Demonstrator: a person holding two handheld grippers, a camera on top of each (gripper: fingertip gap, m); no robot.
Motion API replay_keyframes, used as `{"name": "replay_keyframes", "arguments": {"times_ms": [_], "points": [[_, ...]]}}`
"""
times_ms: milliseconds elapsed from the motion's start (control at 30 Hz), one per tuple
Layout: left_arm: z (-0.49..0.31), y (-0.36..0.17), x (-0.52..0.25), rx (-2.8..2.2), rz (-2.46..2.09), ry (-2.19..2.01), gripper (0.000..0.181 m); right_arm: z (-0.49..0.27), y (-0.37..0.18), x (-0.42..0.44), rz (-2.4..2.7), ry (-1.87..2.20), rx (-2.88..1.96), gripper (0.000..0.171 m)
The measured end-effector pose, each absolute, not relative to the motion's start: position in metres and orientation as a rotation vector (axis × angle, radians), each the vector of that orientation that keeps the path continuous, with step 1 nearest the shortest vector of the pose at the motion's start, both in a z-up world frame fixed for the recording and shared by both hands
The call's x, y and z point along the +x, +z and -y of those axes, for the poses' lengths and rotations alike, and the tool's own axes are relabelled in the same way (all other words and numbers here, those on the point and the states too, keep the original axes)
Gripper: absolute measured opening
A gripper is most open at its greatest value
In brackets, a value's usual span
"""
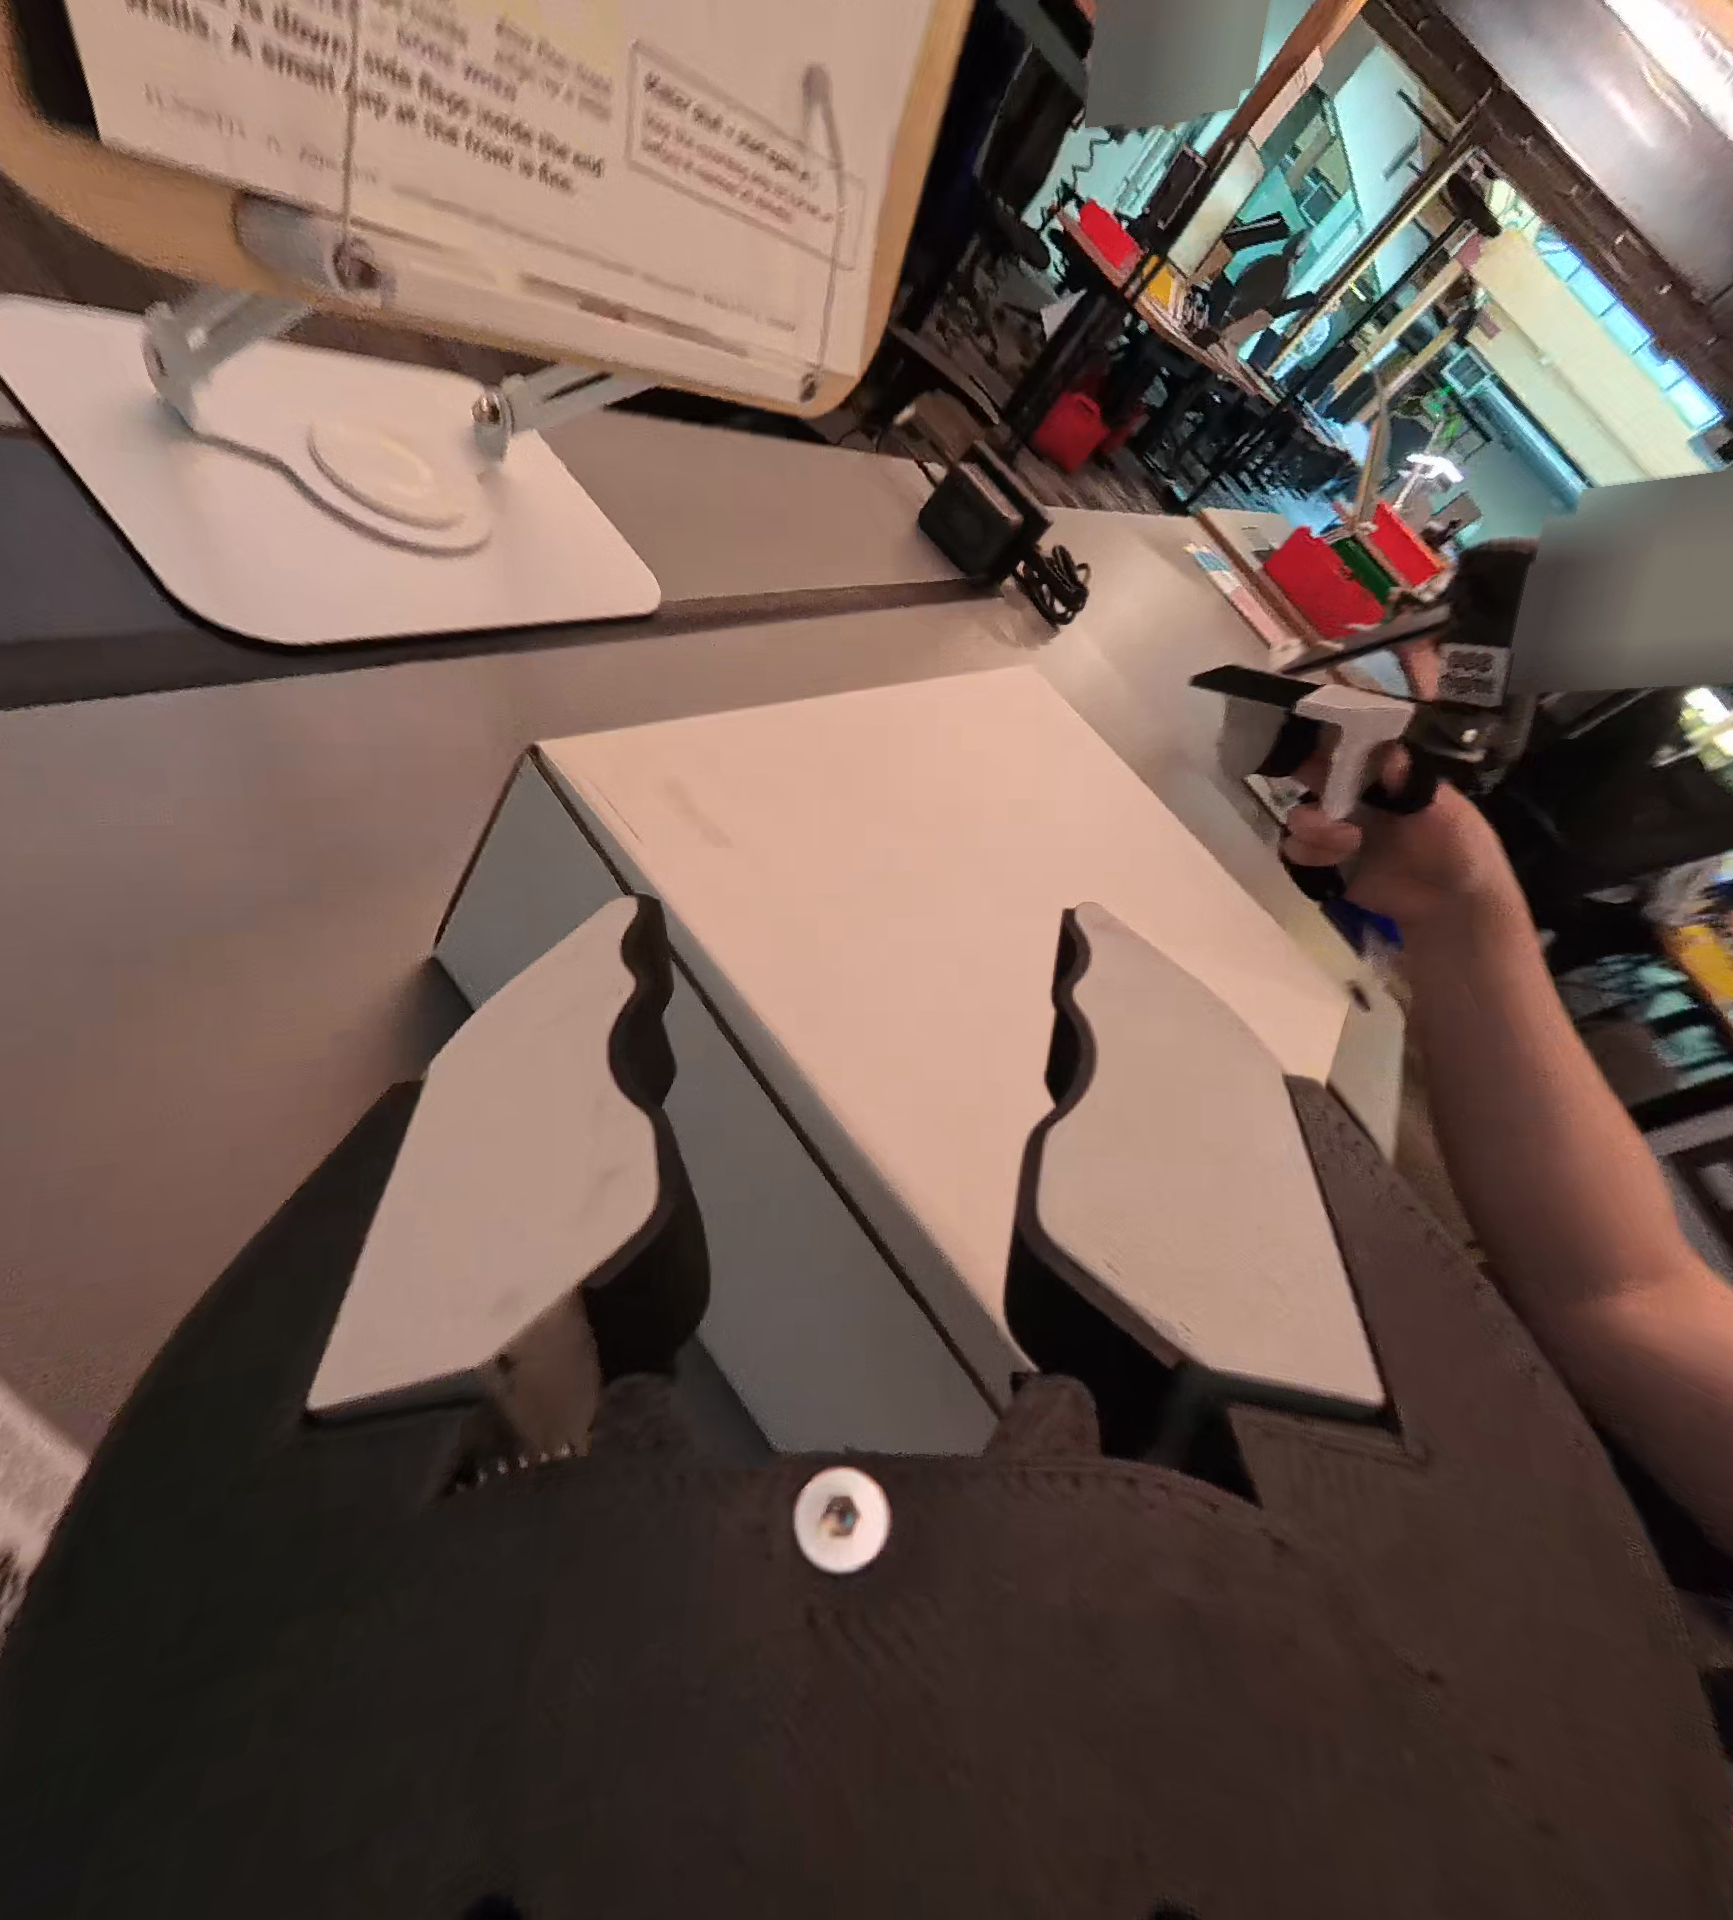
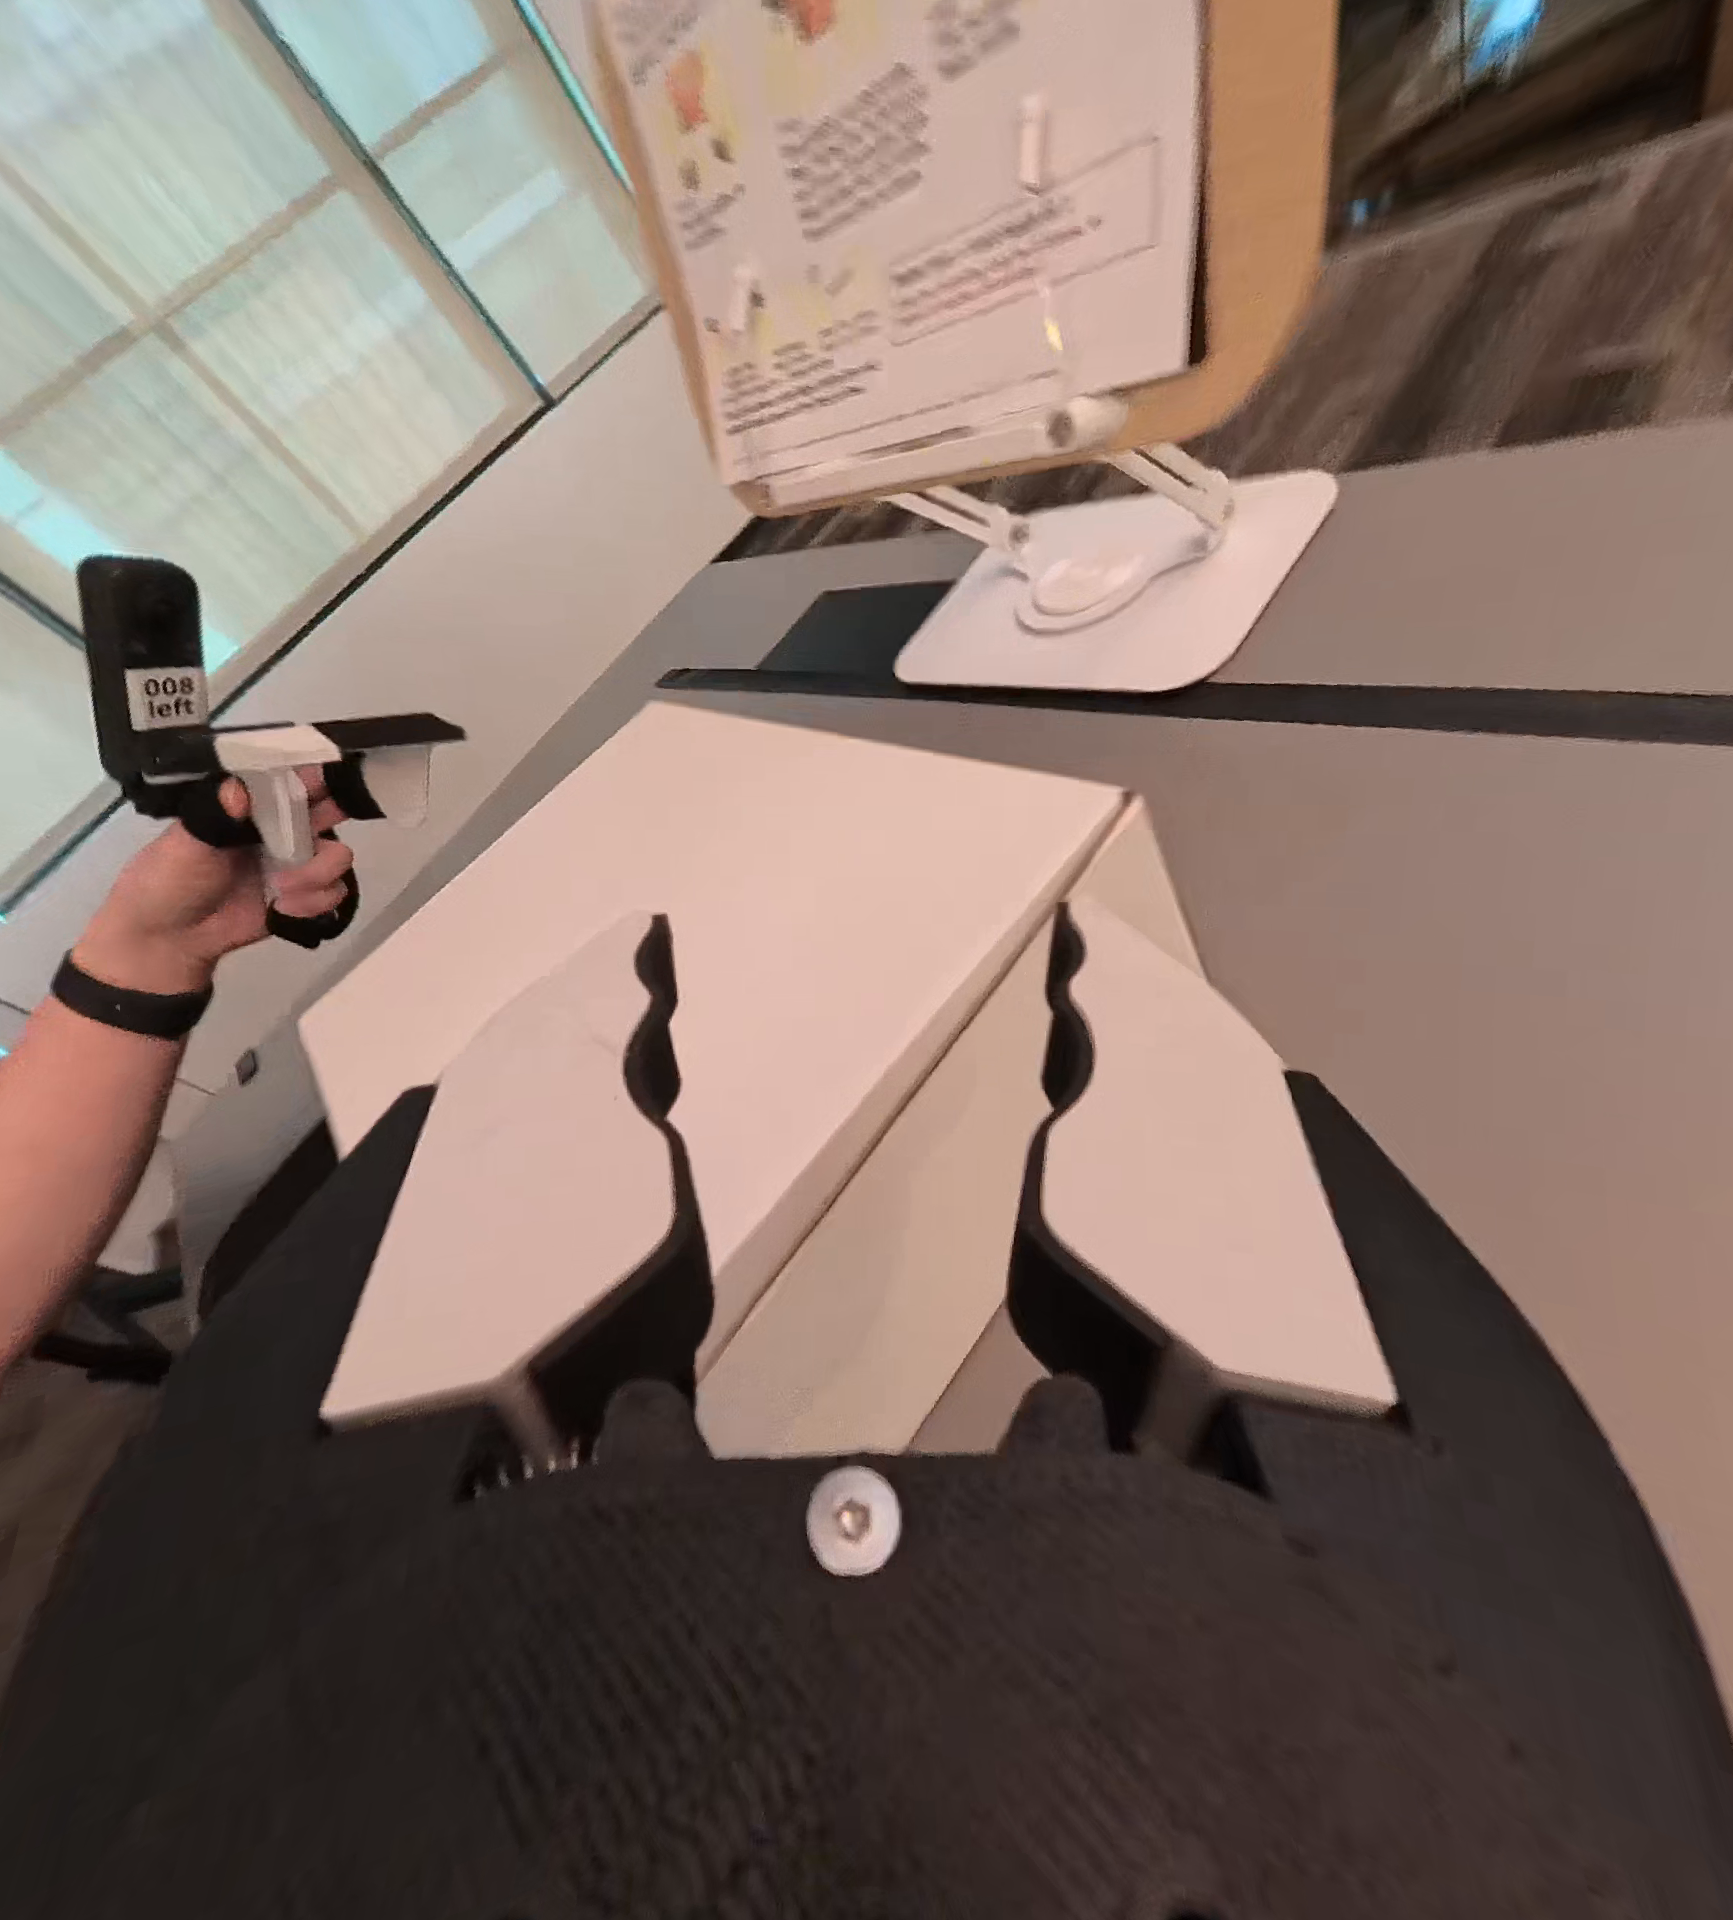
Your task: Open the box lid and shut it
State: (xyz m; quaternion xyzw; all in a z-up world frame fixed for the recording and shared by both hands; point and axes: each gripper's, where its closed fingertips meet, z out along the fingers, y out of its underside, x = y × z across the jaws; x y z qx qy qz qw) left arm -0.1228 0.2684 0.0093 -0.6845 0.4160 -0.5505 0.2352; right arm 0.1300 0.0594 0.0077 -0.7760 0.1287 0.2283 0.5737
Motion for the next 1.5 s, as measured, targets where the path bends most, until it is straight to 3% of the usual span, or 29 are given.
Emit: {"name": "replay_keyframes", "arguments": {"times_ms": [233, 700, 1000, 1333, 1500], "points": [[-0.314, -0.023, -0.063, -2.126, -1.05, -1.627, 0.071, -0.125, -0.036, 0.159, -0.569, 0.826, -1.915, 0.073], [-0.309, -0.038, -0.051, -2.242, -1.117, -1.663, 0.071, -0.132, -0.044, 0.14, -0.512, 0.944, -2.034, 0.072], [-0.303, -0.043, -0.05, -2.177, -1.228, -1.429, 0.075, -0.136, -0.045, 0.138, -0.523, 0.916, -2.014, 0.072], [-0.248, -0.039, -0.137, -2.041, -1.319, -1.485, 0.077, -0.045, -0.044, 0.105, -0.243, 0.59, -2.022, 0.072], [-0.193, -0.052, -0.178, -2.031, -1.344, -1.544, 0.08, -0.012, -0.05, 0.067, -0.269, 0.729, -1.992, 0.073]]}}
